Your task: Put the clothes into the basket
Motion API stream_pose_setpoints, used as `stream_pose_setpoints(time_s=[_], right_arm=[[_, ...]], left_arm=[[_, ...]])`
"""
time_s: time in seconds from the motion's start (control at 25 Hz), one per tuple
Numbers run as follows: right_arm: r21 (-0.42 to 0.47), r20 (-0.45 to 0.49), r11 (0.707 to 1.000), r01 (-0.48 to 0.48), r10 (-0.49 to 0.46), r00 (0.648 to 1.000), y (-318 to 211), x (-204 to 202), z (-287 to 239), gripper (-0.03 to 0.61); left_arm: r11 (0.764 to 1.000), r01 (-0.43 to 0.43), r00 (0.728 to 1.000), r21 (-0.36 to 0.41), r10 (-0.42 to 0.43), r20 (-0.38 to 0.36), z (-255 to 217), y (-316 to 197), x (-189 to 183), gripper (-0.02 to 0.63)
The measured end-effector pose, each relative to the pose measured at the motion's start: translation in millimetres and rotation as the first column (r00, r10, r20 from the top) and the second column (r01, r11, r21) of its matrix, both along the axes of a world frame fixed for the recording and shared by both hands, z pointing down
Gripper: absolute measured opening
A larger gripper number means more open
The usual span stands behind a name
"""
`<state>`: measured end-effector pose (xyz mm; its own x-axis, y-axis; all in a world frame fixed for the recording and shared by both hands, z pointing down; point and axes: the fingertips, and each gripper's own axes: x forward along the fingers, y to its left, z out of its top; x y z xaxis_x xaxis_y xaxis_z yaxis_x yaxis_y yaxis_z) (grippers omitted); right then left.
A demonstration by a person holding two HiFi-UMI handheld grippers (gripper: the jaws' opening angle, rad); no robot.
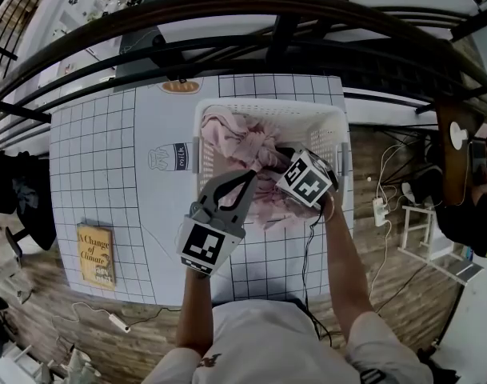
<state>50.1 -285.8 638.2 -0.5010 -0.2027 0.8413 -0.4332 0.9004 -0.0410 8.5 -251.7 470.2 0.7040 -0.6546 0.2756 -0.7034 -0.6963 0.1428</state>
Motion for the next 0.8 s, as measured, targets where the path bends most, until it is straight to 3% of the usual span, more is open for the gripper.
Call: stream_pose_setpoints(time_s=[0.16, 0.8], right_arm=[[0.008, -0.041, 1.000, 0.013, -0.013, 0.999, 3, 4, 7, 0.239], [-0.011, -0.062, 1.000, 0.018, -0.018, 0.998, 5, 8, 13, 0.265]], left_arm=[[1.000, 0.000, 1.000, 0.001, 0.000, 0.001, 0, 0, 1, 0.002], [1.000, 0.000, 1.000, 0.001, 0.000, 0.000, -2, 0, 2, 0.002]])
